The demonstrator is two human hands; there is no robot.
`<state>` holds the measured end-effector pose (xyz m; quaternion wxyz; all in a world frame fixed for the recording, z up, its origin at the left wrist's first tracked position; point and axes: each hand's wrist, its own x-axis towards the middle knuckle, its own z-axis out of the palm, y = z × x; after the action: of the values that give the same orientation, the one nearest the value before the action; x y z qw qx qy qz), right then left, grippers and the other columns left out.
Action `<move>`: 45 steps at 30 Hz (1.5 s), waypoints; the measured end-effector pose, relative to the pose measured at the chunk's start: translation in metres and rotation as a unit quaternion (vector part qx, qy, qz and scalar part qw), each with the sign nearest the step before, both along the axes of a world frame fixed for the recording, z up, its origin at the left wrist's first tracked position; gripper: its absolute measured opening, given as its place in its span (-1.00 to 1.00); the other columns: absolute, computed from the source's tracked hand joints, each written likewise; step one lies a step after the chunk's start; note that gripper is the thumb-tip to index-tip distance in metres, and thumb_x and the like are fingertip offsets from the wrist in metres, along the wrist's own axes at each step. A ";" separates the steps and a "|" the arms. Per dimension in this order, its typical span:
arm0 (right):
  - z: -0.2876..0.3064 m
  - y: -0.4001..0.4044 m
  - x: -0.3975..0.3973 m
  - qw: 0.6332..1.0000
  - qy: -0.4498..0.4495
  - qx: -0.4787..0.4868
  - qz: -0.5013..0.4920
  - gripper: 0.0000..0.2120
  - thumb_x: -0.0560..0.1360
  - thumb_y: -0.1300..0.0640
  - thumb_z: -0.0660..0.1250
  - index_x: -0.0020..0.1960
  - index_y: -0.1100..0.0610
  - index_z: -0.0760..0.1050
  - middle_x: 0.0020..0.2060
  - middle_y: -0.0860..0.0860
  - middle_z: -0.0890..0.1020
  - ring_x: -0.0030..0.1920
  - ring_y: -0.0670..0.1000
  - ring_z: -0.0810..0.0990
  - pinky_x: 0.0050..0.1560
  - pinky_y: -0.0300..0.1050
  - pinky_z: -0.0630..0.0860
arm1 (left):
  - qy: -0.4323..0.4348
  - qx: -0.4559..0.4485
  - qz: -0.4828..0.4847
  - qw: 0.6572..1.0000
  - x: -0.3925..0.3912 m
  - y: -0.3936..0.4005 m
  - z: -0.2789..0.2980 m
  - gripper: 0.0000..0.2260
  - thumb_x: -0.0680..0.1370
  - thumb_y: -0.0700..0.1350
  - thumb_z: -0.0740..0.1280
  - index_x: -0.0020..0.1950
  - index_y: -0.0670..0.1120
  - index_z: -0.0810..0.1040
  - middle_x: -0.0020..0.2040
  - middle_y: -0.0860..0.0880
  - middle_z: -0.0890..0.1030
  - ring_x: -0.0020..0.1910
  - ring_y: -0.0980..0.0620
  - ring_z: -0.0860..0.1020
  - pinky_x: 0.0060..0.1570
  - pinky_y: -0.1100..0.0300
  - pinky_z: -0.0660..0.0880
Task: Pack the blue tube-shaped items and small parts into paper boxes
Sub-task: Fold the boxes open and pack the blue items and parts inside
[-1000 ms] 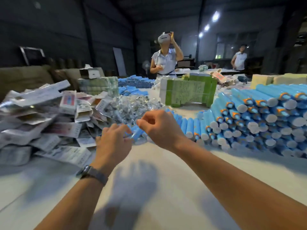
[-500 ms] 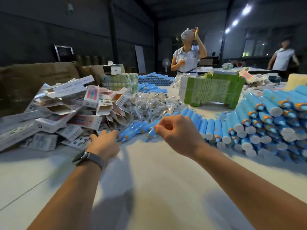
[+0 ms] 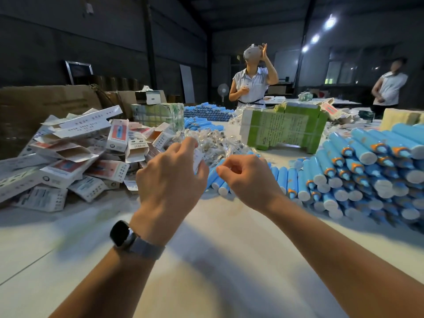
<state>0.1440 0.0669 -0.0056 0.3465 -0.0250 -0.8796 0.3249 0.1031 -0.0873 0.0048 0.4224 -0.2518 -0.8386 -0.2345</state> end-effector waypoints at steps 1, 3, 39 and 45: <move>0.002 0.001 0.000 1.000 0.004 -0.007 -0.006 -0.77 0.50 0.04 0.36 -0.33 0.00 0.53 -0.57 -0.19 0.46 -0.46 -0.11 0.40 -0.32 -0.12 0.36 | 0.031 0.016 -0.018 0.999 0.004 0.001 0.002 -0.73 0.52 0.06 0.39 0.18 0.05 0.53 -0.03 -0.01 0.68 -0.21 -0.22 0.64 -0.30 0.11 0.30; 0.005 0.004 0.001 1.000 0.011 -0.025 -0.012 -0.80 0.50 0.06 0.37 -0.30 0.01 0.56 -0.55 -0.12 0.48 -0.43 -0.09 0.43 -0.28 -0.12 0.39 | 0.071 0.037 -0.046 0.996 0.007 0.001 0.004 -0.74 0.49 0.01 0.45 0.16 0.01 0.56 -0.05 -0.01 0.68 -0.22 -0.21 0.63 -0.32 0.12 0.30; -0.003 0.018 -0.004 0.998 -0.028 -0.037 -0.043 -0.86 0.46 0.10 0.36 -0.25 -0.06 0.55 -0.48 -0.08 0.54 -0.30 -0.01 0.58 -0.23 -0.14 0.44 | -0.362 -0.183 -0.010 0.914 -0.058 0.004 -0.056 -0.70 0.63 0.27 0.07 0.19 0.19 0.47 0.41 -0.07 0.35 0.44 -0.29 0.25 0.36 -0.16 0.27; -0.012 0.018 -0.008 0.996 -0.088 -0.026 -0.023 -0.88 0.48 0.05 0.37 -0.22 -0.10 0.50 -0.43 -0.11 0.52 -0.22 0.01 0.57 -0.13 -0.09 0.47 | -0.260 -0.102 -0.088 0.956 -0.066 0.023 -0.072 -0.75 0.65 0.12 0.19 0.27 0.08 0.51 0.15 -0.04 0.54 0.26 -0.13 0.45 0.40 -0.04 0.16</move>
<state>0.1357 0.0852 -0.0176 0.2744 -0.0822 -0.8972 0.3362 0.0366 -0.0639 -0.0675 0.1390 -0.2969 -0.9134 -0.2413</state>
